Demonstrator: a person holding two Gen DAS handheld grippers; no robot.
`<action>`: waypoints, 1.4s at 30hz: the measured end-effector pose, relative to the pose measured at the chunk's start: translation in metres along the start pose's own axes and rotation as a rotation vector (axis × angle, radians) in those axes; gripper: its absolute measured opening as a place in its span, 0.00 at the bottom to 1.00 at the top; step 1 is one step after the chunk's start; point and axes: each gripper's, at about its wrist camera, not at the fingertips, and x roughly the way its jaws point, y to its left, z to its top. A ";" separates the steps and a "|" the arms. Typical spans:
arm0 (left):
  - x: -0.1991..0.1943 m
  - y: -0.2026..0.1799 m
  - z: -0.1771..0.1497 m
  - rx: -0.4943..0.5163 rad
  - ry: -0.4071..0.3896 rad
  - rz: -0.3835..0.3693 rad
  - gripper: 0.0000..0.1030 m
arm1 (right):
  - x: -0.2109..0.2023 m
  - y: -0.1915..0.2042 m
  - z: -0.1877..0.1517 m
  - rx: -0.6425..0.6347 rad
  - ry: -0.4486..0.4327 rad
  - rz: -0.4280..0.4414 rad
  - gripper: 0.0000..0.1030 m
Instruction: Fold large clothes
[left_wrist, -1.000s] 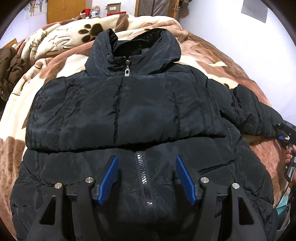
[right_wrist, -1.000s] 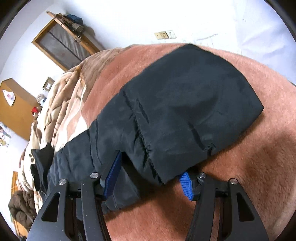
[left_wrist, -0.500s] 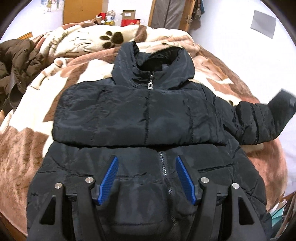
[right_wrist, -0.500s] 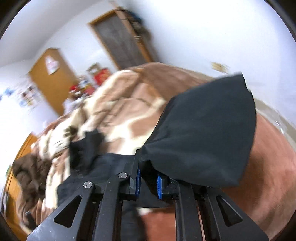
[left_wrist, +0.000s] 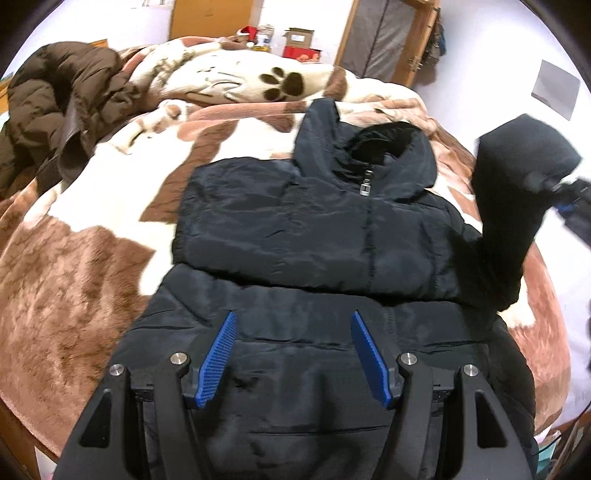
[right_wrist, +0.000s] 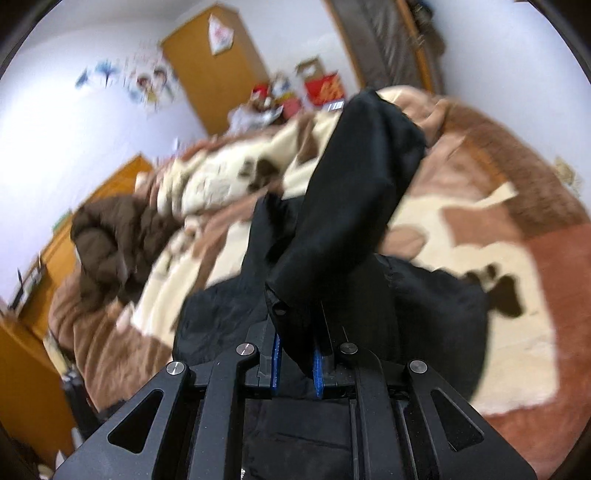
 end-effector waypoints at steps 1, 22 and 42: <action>0.000 0.006 -0.001 -0.009 0.000 0.004 0.65 | 0.015 0.005 -0.004 -0.012 0.032 0.006 0.13; 0.016 -0.021 0.042 0.017 -0.041 -0.070 0.66 | 0.003 -0.028 -0.038 -0.005 -0.018 0.055 0.62; 0.143 -0.072 0.039 0.180 0.087 0.019 0.67 | 0.095 -0.128 -0.068 0.039 0.168 -0.228 0.29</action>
